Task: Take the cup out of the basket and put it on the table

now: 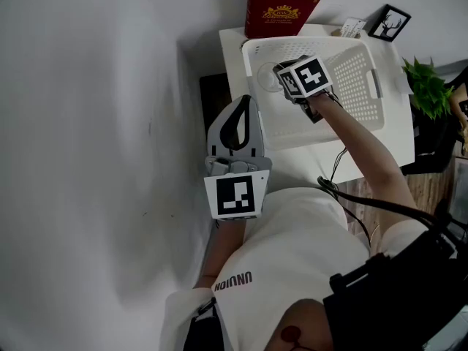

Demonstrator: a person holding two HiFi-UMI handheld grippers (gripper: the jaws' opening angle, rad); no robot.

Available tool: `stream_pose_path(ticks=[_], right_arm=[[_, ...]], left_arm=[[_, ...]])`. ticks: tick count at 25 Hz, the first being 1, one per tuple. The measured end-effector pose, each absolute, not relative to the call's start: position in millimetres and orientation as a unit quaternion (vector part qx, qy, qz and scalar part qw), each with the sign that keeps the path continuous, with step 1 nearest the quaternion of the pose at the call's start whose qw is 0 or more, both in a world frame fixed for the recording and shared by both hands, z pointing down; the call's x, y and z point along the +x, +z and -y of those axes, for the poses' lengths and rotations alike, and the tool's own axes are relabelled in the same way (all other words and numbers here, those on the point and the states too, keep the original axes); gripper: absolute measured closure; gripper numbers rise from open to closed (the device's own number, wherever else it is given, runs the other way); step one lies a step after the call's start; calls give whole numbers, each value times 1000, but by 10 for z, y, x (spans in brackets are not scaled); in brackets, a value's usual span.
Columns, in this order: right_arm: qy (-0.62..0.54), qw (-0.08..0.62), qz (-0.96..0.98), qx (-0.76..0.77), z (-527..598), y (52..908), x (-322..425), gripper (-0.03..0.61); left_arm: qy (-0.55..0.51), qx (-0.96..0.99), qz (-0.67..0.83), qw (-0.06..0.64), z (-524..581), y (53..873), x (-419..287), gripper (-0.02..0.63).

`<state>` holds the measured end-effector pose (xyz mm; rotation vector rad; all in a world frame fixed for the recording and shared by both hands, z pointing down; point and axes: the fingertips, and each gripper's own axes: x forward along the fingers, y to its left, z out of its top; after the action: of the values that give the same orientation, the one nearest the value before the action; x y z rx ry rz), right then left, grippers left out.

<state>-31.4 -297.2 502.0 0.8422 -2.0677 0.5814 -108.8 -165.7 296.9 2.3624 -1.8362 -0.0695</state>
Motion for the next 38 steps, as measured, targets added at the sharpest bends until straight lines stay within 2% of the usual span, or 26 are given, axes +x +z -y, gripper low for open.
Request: stream_pose_path(ticks=[38], right_arm=[[144, 277, 876, 366, 2506, 3801, -191, 539]], left_arm=[[-15, 790, 611, 49, 1230, 2749, -903, 603]])
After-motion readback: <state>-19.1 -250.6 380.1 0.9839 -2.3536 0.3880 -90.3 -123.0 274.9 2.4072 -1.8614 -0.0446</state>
